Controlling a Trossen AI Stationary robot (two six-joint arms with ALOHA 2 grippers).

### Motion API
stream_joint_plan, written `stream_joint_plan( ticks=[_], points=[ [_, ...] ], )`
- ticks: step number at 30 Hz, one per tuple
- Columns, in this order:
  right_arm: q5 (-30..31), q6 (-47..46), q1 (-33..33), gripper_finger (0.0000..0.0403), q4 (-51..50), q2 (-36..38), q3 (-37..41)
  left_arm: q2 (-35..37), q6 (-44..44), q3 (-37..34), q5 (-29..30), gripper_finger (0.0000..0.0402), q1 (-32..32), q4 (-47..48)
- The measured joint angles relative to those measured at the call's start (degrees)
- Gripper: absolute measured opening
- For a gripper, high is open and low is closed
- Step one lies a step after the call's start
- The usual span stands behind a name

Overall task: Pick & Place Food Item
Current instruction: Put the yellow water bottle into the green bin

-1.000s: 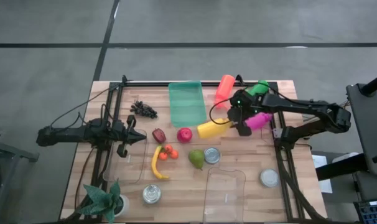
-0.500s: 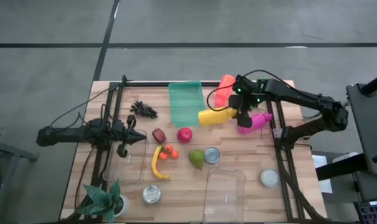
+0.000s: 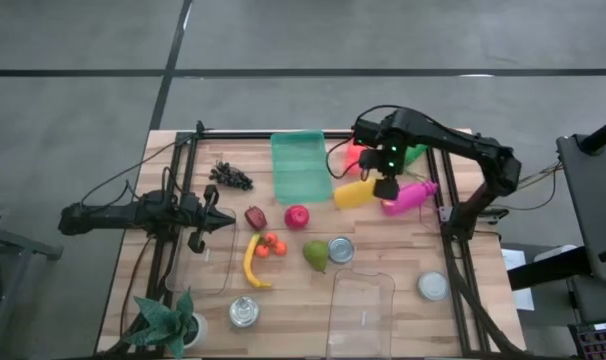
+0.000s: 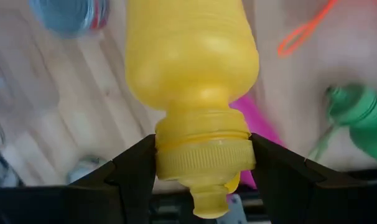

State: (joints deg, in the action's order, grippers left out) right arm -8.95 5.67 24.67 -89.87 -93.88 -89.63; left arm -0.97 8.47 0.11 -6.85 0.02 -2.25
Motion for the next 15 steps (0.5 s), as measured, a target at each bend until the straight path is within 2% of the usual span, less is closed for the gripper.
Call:
stream_joint_plan(
  ticks=[5, 9, 15],
  points=[
    [-0.13, -7.38, -0.03, 0.0231, 0.01, -1.35, -1.48, -0.02, 0.00, 0.00, 0.00, 0.0001, 0.00, 0.01],
    [-0.27, -8.76, -0.37, 0.0231, -0.14, -2.02, -1.37, -0.02, 0.00, 0.00, 0.00, 0.0001, 0.01, -0.01],
    [-4.01, -12.60, -0.81, 0.0231, -0.14, -1.84, -1.37, -0.02, 0.00, -0.01, 0.00, 0.0001, 0.01, 0.00]
  ],
)
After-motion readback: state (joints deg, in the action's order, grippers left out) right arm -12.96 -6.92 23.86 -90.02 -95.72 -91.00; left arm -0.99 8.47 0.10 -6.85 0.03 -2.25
